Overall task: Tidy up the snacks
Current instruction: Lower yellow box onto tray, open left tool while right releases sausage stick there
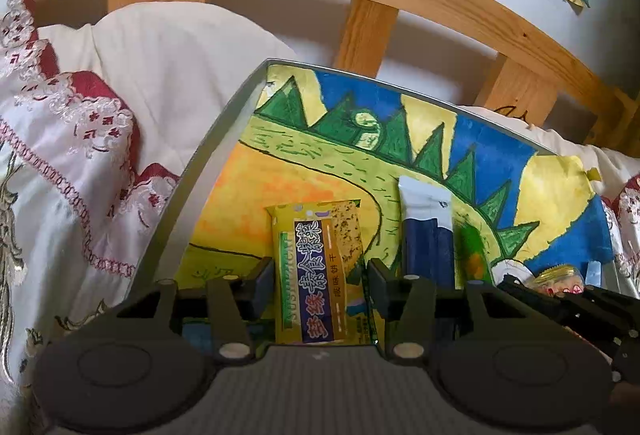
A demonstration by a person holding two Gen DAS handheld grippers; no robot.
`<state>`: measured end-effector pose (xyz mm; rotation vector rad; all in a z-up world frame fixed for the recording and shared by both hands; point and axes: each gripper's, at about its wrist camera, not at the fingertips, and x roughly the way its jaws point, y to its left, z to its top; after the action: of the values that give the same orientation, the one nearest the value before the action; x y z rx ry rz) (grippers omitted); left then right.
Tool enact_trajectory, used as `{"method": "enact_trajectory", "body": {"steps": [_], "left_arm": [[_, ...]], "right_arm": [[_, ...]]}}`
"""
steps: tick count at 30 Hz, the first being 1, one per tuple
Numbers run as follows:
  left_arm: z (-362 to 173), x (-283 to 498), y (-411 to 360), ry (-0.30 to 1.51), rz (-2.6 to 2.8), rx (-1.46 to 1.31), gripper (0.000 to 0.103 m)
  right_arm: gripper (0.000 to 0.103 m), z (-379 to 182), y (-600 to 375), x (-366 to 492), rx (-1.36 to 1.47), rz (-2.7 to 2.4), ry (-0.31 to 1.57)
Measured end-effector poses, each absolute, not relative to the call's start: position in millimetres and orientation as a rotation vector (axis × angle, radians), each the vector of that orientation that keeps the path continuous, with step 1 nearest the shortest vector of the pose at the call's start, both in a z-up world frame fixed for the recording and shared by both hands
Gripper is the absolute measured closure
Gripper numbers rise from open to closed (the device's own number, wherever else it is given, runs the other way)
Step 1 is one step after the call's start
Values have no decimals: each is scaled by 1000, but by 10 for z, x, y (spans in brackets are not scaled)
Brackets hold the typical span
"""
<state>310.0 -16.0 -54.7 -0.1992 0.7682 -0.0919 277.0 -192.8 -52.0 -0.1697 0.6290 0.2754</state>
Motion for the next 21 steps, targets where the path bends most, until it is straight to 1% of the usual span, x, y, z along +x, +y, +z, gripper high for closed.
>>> {"method": "enact_trajectory", "body": {"steps": [1, 2, 4, 5, 6, 8, 9, 10, 12, 16, 18, 21], "left_arm": [[-549, 3101, -146, 770, -88, -204, 48], [-549, 3102, -134, 771, -83, -207, 48], [-540, 3095, -107, 764, -72, -215, 44], [-532, 3088, -97, 759, -70, -217, 42], [-517, 3077, -86, 753, -65, -219, 38], [-481, 3047, -74, 734, -55, -217, 33], [-457, 3032, -69, 722, -49, -214, 29], [-433, 3015, -68, 710, -43, -211, 22], [-374, 2976, -49, 675, -24, -209, 15], [-261, 2916, -15, 624, 1, -200, 5], [-205, 2875, 6, 602, 13, -199, 2], [-130, 2802, 31, 579, 23, -190, 1]], "right_arm": [[64, -516, -1932, 2766, -169, 276, 627], [60, -512, -1935, 2759, -170, 277, 624], [52, -496, -1940, 2746, -173, 273, 616], [46, -482, -1945, 2740, -171, 274, 612], [41, -465, -1951, 2732, -168, 274, 606], [36, -429, -1961, 2714, -164, 272, 591], [30, -409, -1962, 2704, -164, 270, 584], [27, -390, -1967, 2698, -164, 267, 578], [16, -347, -1970, 2676, -167, 255, 559], [9, -256, -1976, 2624, -171, 248, 530], [3, -206, -1980, 2593, -171, 242, 513], [1, -126, -1977, 2545, -178, 235, 494]]}}
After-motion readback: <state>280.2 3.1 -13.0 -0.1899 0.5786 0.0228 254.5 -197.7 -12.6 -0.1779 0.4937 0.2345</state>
